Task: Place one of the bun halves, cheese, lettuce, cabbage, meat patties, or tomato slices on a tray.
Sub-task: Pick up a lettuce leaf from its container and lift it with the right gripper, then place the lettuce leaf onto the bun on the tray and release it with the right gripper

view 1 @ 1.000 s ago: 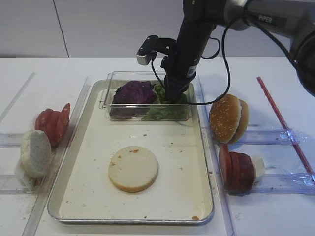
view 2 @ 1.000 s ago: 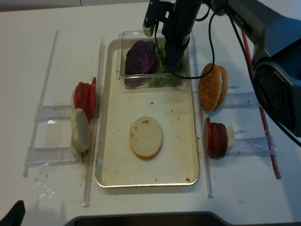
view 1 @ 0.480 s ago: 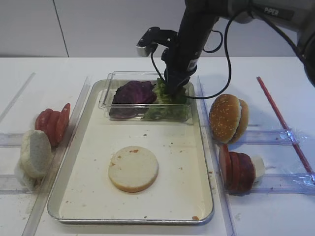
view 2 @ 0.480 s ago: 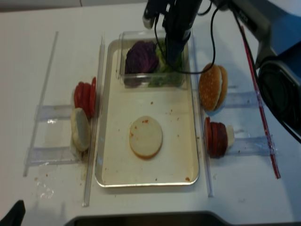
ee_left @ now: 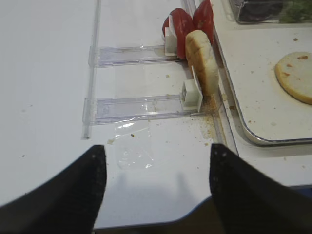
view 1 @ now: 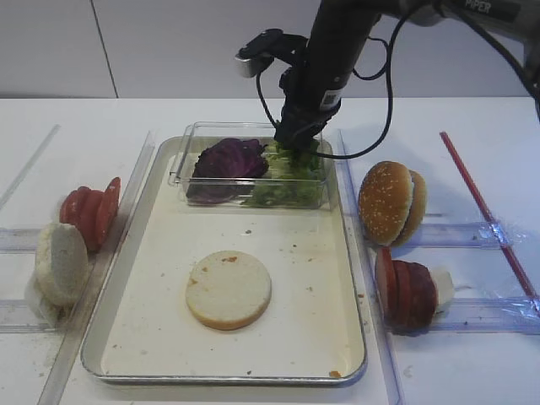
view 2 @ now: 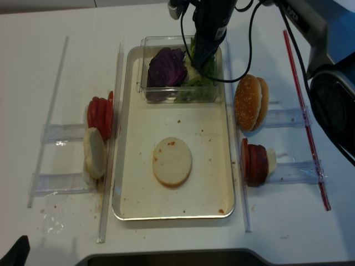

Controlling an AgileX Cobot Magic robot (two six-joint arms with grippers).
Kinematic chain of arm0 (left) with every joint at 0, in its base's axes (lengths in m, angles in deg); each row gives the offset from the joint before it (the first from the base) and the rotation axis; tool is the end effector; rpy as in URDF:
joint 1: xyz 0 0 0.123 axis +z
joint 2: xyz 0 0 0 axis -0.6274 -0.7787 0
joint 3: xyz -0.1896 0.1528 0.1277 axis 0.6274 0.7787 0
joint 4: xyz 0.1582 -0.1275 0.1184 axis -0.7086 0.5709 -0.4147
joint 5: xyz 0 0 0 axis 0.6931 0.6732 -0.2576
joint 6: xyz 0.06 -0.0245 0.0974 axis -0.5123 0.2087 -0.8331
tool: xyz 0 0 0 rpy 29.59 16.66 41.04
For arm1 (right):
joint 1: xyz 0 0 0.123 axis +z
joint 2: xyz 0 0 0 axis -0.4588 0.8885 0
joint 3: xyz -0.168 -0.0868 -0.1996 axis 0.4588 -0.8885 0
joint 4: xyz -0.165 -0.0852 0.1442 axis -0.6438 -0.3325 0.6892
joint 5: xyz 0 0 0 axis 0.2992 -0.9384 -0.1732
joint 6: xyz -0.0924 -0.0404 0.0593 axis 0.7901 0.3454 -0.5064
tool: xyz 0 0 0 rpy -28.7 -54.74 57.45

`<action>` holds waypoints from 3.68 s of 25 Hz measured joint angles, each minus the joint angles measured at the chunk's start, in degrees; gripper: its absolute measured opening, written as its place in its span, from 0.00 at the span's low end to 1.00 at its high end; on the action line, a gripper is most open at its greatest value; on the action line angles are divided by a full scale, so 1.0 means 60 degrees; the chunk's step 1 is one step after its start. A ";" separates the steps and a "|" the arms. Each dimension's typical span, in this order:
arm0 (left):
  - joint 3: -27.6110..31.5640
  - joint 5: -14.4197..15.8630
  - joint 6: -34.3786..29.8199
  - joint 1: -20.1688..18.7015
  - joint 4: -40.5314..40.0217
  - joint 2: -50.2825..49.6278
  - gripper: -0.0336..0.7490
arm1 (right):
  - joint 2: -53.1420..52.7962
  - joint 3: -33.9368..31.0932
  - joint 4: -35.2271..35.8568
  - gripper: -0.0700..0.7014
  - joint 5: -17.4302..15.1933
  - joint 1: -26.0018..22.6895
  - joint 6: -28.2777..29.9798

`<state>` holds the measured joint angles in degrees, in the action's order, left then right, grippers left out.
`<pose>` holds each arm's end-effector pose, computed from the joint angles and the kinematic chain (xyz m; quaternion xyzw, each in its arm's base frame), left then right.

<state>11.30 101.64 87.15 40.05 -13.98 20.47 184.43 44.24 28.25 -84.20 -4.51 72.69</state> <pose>0.0061 -0.0045 0.2416 -0.0119 0.8819 -0.0191 0.4708 0.4230 0.2076 0.2062 -0.5082 0.8419 0.0985 0.1528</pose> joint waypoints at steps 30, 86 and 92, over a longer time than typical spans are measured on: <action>0.0000 0.0000 0.0000 0.0000 0.0000 0.0000 0.58 | -0.1619 0.0000 0.0018 0.18 -0.0097 0.0000 -0.2820; 0.0000 0.0000 0.0000 0.0000 0.0000 0.0000 0.58 | -0.3794 -0.4938 0.0135 0.18 0.1696 0.3240 -0.6593; 0.0000 0.0000 0.0000 0.0000 0.0000 0.0000 0.58 | -0.3617 -0.4957 0.0119 0.18 0.1437 0.3240 -0.6593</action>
<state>11.30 101.64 87.15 40.05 -13.98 20.47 162.72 14.50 28.97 -75.58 14.93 33.14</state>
